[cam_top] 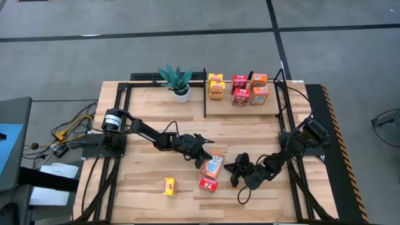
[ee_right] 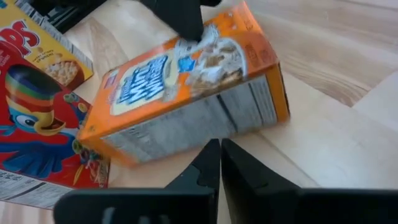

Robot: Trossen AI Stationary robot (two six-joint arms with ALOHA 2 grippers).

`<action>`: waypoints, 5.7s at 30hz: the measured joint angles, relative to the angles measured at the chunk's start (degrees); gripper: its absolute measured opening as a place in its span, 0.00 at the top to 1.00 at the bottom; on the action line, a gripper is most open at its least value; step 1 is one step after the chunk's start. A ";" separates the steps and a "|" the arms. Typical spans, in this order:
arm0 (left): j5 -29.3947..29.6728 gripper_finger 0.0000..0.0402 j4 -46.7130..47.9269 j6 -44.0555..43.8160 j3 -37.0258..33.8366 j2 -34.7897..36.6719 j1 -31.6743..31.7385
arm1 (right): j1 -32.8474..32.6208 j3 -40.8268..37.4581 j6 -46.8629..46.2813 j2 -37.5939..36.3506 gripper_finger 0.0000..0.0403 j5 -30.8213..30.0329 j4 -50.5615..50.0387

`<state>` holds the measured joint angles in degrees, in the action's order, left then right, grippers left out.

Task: Stack cereal on shelf
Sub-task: Put the orange cereal box on the shelf aligned with orange cereal boxes

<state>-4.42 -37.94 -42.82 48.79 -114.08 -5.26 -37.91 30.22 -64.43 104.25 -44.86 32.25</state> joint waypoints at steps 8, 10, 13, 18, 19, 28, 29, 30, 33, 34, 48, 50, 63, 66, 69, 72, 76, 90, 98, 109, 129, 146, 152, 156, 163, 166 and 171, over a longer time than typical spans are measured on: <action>3.75 1.00 -2.38 -0.69 -5.76 3.63 1.12 | 0.07 0.00 0.42 -0.02 0.96 0.00 0.07; 3.58 1.00 -2.15 -1.02 -5.74 3.42 1.10 | 0.07 0.00 0.44 -0.02 0.96 0.00 0.14; 4.33 1.00 -1.98 -0.57 -5.74 3.00 0.64 | 0.07 0.00 1.63 -0.02 0.94 0.01 1.41; 4.89 1.00 -4.97 -0.52 -7.06 2.85 0.74 | 0.07 0.00 1.88 -0.04 0.89 0.61 2.23; 4.88 1.00 -6.02 -0.85 -7.77 2.86 0.79 | 0.07 0.02 1.90 -0.04 0.88 0.89 2.41; 9.50 1.00 -17.68 -3.82 -16.00 2.82 0.03 | 0.56 0.02 3.48 -0.04 0.92 1.53 3.66; 9.48 1.00 -17.44 -3.78 -15.89 2.82 0.03 | 0.77 0.02 4.45 -0.04 0.92 1.55 4.33; 9.46 1.00 -16.82 -3.50 -15.63 2.82 0.03 | 1.13 0.02 5.31 -0.04 0.93 1.62 5.22; 9.95 1.00 -14.36 -2.35 -14.99 2.84 -0.13 | 2.54 0.02 8.31 -0.04 0.94 1.85 8.50; 10.16 1.00 -13.37 -1.50 -14.95 2.86 -0.20 | 3.19 0.02 9.36 -0.04 0.94 2.60 9.54; 10.31 1.00 -13.18 0.14 -14.92 2.51 -0.26 | 8.87 0.19 16.42 -2.62 0.90 16.50 10.83; 10.23 1.00 -13.33 0.10 -14.92 2.51 -0.25 | 9.53 0.15 18.18 -5.43 0.90 20.96 8.18; 6.10 1.00 -13.50 -0.02 -14.98 2.58 -0.04 | 20.82 16.04 62.52 -31.82 0.58 39.48 -48.60; 6.03 1.00 -13.48 -0.11 -14.98 2.58 -0.04 | 25.13 22.97 75.23 -31.28 0.44 37.70 -55.29; 6.03 1.00 -13.49 -0.16 -14.98 2.58 -0.04 | 29.41 29.88 83.46 -26.80 0.35 39.35 -59.74; 6.27 1.00 -13.50 -0.36 -14.94 2.58 -0.06 | 31.00 36.38 92.83 -21.07 0.31 42.20 -63.70; 6.27 1.00 -13.44 -0.40 -14.94 2.58 -0.09 | 30.63 44.81 102.58 -12.34 0.30 43.80 -71.52; 4.63 1.00 -11.22 2.99 -14.84 2.68 -0.17 | 26.17 55.94 121.43 4.26 0.30 46.11 -77.69; 4.24 1.00 -10.43 4.33 -14.81 2.71 -0.21 | 25.14 56.09 124.92 6.19 0.30 46.77 -75.20; 3.80 1.00 -9.92 5.63 -14.79 2.73 -0.21 | 24.95 56.08 124.44 6.58 0.30 46.85 -74.92; 4.58 1.00 -9.70 6.44 -14.79 2.73 -0.21 | 24.39 59.02 123.41 6.82 0.30 50.82 -78.48; 4.89 1.00 -9.81 6.42 -14.79 2.73 -0.39 | 24.35 53.22 122.25 6.88 0.30 50.01 -71.41; 5.11 1.00 -10.01 6.31 -14.81 2.71 -0.54 | 24.74 53.22 116.45 6.84 0.30 49.36 -70.49; 5.16 1.00 -10.48 6.28 -14.87 2.67 -0.58 | 24.83 53.22 113.87 6.84 0.30 47.70 -70.47; 5.31 1.00 -10.66 6.37 -14.87 2.65 -0.61 | 24.83 51.95 109.41 6.75 0.30 47.71 -68.72; 5.33 1.00 -10.66 6.39 -14.87 2.65 -0.63 | 24.85 51.84 107.92 6.74 0.33 47.63 -68.73; 5.33 1.00 -10.66 6.44 -14.87 2.65 -0.63 | 24.87 51.84 107.76 6.73 0.44 47.58 -68.87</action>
<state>0.91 -48.60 -36.38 33.91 -111.44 -5.89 -13.04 82.06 43.33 110.98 2.72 -36.62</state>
